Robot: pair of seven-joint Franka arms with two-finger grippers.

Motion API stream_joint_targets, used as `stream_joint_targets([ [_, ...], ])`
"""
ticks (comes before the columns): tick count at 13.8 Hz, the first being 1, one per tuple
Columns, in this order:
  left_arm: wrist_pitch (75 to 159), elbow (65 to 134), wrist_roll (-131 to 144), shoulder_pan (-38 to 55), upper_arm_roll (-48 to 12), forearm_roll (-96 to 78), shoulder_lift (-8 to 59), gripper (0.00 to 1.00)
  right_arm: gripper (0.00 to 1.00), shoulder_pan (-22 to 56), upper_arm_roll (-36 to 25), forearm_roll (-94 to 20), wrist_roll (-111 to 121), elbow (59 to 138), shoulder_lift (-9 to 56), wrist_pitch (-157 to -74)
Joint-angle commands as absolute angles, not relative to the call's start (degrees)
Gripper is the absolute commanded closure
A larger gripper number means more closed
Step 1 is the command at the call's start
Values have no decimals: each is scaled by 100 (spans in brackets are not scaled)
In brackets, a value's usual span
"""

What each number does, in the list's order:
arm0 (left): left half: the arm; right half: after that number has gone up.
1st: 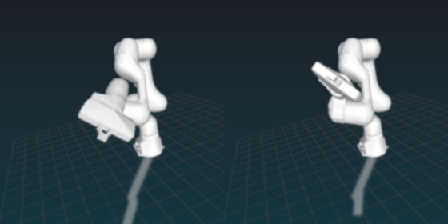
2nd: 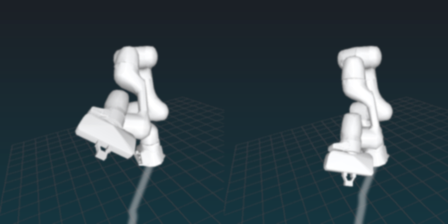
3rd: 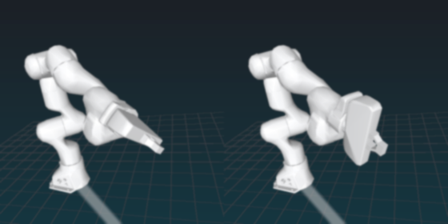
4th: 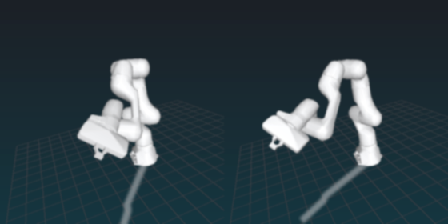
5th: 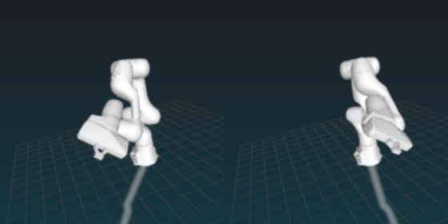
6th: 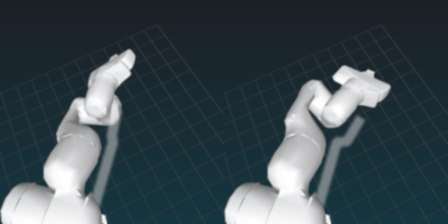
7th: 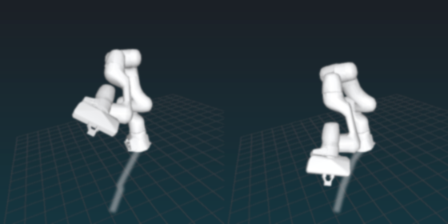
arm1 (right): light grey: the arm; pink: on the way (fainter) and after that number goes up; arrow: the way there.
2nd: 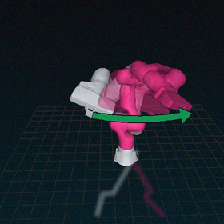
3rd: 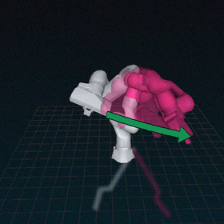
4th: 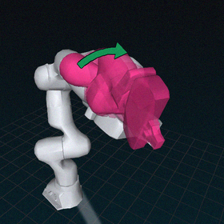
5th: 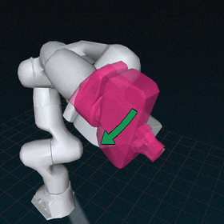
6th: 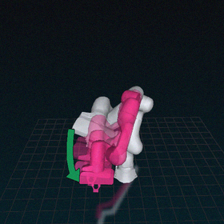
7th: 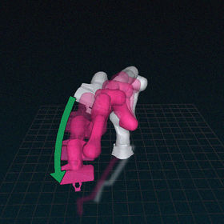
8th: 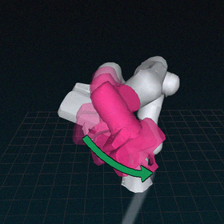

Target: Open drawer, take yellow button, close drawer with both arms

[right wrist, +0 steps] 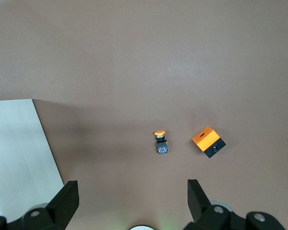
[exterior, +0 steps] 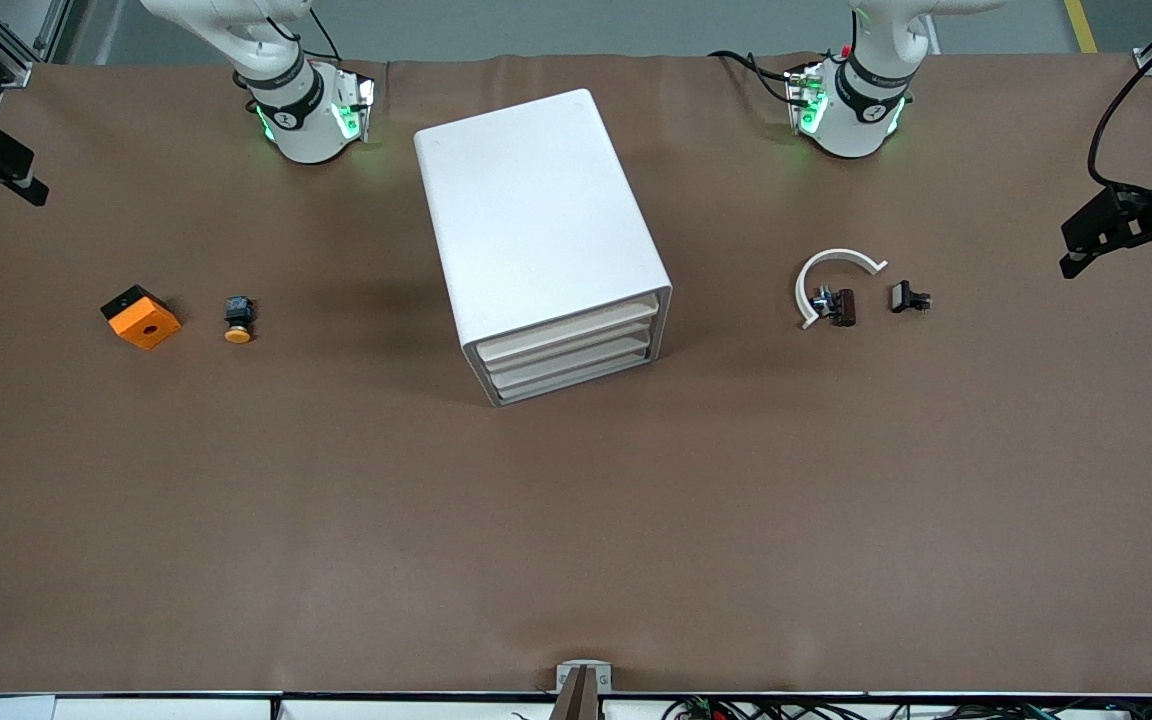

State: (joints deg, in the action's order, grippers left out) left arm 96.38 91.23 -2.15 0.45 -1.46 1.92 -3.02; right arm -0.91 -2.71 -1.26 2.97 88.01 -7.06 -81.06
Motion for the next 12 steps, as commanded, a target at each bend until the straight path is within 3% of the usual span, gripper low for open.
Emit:
stream_joint_targets([
  [1,9606,9097,-255,105,-79,97,-343,0,0,-35,-255,-9,273,8728,-738,-8024],
  [12,9562,9026,-220,132,-167,79,-299,0,0,0,-272,61,-457,8657,-729,-7506],
])
